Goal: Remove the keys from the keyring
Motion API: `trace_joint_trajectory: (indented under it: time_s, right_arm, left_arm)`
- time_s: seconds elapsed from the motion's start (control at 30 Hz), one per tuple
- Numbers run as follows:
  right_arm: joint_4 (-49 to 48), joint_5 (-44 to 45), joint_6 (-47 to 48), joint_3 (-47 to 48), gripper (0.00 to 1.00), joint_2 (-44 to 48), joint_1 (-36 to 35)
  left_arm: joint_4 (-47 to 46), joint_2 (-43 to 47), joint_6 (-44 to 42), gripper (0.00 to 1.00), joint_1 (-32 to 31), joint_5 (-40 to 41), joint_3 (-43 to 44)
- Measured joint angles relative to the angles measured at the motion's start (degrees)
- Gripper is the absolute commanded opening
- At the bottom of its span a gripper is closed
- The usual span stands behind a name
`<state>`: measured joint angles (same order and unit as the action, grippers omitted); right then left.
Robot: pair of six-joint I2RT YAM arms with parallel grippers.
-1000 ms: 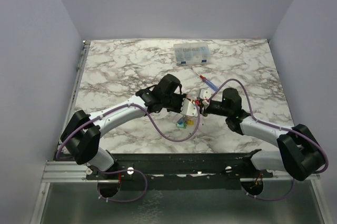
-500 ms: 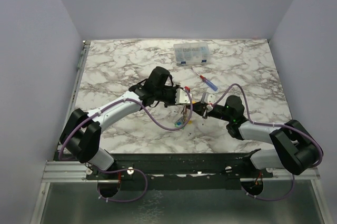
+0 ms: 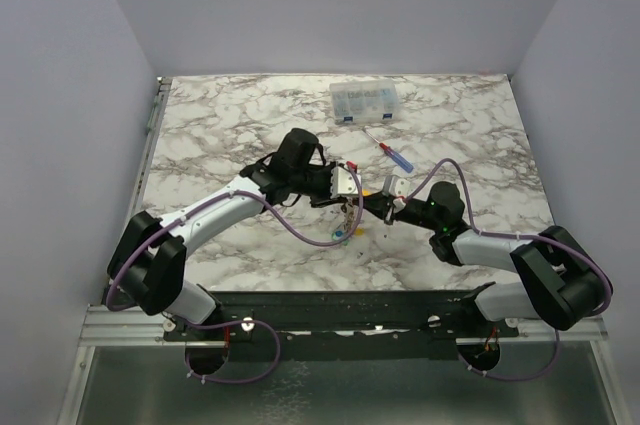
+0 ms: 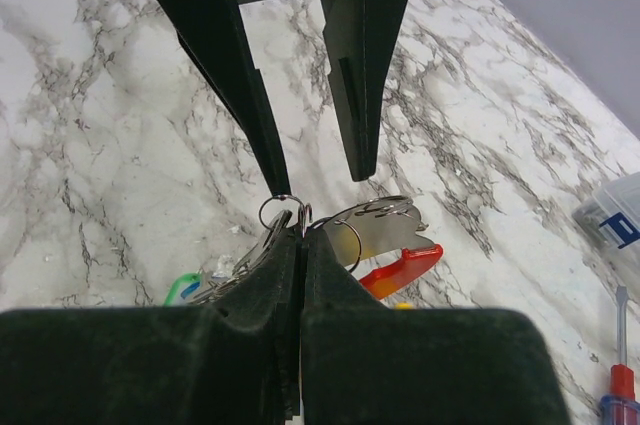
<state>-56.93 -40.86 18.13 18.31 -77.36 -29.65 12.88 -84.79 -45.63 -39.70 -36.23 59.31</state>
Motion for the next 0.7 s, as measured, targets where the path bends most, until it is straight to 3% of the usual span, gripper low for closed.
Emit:
trace_joint_trajectory:
  time_s: [0.17,0.37,0.7]
  right_arm:
    - [0.0,0.0,0.0,0.0,0.01,0.0,0.0]
    - [-0.1,-0.3,0.0,0.0,0.01,0.0,0.0]
    - [-0.5,-0.6,0.0,0.0,0.01,0.0,0.0]
  left_arm:
    - [3.1,0.3,2.1,0.40,0.1,-1.0,1.4]
    - [6.4,-0.8,4.6,0.24,0.3,-3.5,4.8]
    - [5.2,-2.4,6.2,0.13,0.3,-4.2,4.5]
